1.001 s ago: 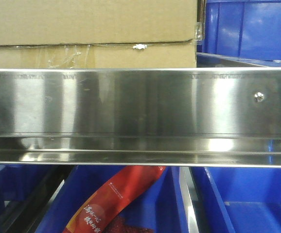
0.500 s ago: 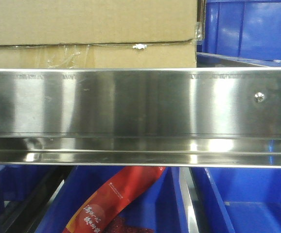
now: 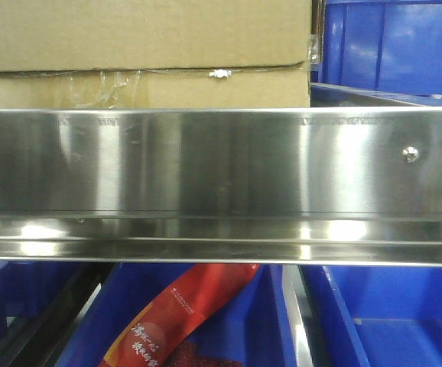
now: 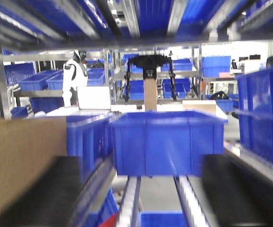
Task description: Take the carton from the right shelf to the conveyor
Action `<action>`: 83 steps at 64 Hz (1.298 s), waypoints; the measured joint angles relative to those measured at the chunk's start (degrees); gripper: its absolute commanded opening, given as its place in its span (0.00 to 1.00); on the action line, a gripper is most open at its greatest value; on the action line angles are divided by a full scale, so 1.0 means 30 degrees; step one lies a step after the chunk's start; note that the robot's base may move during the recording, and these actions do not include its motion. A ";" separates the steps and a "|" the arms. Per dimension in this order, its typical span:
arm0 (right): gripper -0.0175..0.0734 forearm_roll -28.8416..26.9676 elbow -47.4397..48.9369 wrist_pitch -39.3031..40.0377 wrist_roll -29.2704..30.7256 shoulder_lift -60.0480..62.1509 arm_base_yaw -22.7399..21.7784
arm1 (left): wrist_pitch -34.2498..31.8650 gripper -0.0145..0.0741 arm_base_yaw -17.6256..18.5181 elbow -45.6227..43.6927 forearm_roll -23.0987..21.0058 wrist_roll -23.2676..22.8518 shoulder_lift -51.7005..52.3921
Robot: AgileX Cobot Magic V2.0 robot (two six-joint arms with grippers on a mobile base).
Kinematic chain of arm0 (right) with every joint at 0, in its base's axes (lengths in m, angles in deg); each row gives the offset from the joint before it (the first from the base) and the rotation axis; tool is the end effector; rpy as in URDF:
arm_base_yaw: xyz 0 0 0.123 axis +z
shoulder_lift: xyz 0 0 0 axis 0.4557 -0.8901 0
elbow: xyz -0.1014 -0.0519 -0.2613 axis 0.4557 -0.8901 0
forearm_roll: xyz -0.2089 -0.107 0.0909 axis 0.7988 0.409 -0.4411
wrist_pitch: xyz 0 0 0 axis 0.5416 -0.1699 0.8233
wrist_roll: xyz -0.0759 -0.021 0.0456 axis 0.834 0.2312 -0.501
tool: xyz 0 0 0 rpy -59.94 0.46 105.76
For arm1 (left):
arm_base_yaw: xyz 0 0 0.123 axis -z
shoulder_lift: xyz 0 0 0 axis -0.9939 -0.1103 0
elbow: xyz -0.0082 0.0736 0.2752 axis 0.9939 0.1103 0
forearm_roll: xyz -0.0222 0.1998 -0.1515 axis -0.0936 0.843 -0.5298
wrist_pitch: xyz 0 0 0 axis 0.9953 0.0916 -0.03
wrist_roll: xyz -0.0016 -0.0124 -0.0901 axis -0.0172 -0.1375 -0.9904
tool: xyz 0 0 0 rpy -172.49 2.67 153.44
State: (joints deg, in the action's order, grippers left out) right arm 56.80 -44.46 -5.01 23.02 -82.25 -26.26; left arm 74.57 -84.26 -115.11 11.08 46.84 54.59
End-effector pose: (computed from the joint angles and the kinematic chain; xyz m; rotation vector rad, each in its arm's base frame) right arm 0.0280 0.0046 0.3523 0.0088 1.3735 0.1153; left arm 0.0462 0.0036 0.3557 -0.0139 1.3421 0.0602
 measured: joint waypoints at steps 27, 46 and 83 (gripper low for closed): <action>0.80 -0.1794 0.6562 -0.4100 0.0000 -0.6828 0.1697 | 0.8242 0.71 0.4489 -1.0308 0.0067 0.0000 -0.9283; 0.80 -0.2174 1.4815 -0.8969 0.0000 -1.4471 0.6312 | 1.4233 0.71 0.4992 -1.7536 0.0067 0.0000 -1.6080; 0.80 0.3247 2.7899 -1.7405 -0.4472 -2.6756 0.8820 | 2.0361 0.71 0.3489 -2.7514 -0.0200 0.0147 -2.5016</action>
State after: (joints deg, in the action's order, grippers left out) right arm 66.54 39.24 -57.22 9.61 -162.52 0.20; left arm 135.66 -73.79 -197.65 10.48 47.28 -20.46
